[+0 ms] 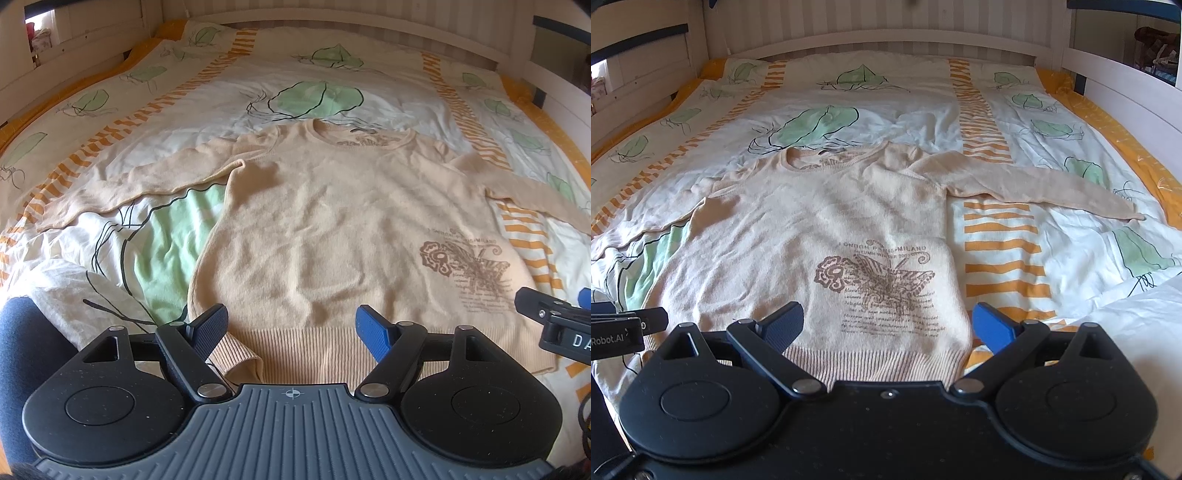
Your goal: Fold small clothes
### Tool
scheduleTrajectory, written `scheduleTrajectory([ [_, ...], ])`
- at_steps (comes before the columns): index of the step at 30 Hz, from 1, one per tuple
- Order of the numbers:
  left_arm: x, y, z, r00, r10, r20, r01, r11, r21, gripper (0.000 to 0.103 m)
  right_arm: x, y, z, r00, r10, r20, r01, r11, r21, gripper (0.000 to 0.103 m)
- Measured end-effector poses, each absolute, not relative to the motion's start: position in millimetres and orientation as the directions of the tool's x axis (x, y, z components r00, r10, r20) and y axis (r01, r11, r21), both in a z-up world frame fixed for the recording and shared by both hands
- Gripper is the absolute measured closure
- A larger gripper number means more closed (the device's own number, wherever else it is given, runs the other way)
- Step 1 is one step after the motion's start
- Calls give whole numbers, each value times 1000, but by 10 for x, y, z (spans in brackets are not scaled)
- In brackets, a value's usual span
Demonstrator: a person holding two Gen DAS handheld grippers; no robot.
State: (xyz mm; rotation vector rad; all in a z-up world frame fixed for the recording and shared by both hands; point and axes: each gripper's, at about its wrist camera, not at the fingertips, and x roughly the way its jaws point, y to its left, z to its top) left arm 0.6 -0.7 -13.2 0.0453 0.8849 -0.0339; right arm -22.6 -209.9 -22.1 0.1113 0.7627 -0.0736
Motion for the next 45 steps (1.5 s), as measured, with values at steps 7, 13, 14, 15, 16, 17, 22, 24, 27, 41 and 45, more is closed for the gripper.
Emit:
scheduleTrajectory([
  [7,-1,12,-146,629,-11,-777,46,999,24,28,-219,-2083,-261,708,-30,-706,107,992,66,5],
  [13,3,26,-175,620,-16,-784,49,999,19,28,-200,-2063,-302,686,-40,-726,117,992,55,5],
  [14,4,25,-178,620,-16,-785,50,999,19,28,-201,-2063,-303,685,-42,-727,118,992,53,5],
  [15,4,25,-179,619,-17,-785,51,999,19,28,-199,-2062,-303,684,-44,-728,118,992,52,5],
  [16,2,22,-180,618,-17,-786,52,998,19,28,-200,-2061,-304,684,-44,-728,119,992,51,5],
  [17,2,24,-181,618,-18,-786,52,998,19,28,-197,-2060,-305,683,-46,-729,121,991,51,5],
  [22,2,24,-182,618,-18,-786,52,999,18,28,-183,-2055,-319,676,-45,-735,120,991,50,5],
  [24,0,24,-186,617,-17,-787,50,999,18,28,-180,-2051,-323,675,-43,-737,118,992,49,5],
  [27,0,24,-193,615,-16,-789,50,999,18,28,-178,-2046,-321,674,-43,-737,118,992,50,5],
  [41,10,26,-226,609,-15,-793,47,999,18,28,-165,-2050,-336,668,-43,-743,119,992,49,5],
  [45,17,31,-234,606,-15,-796,47,999,17,28,-147,-2047,-343,662,-39,-749,117,992,53,5],
])
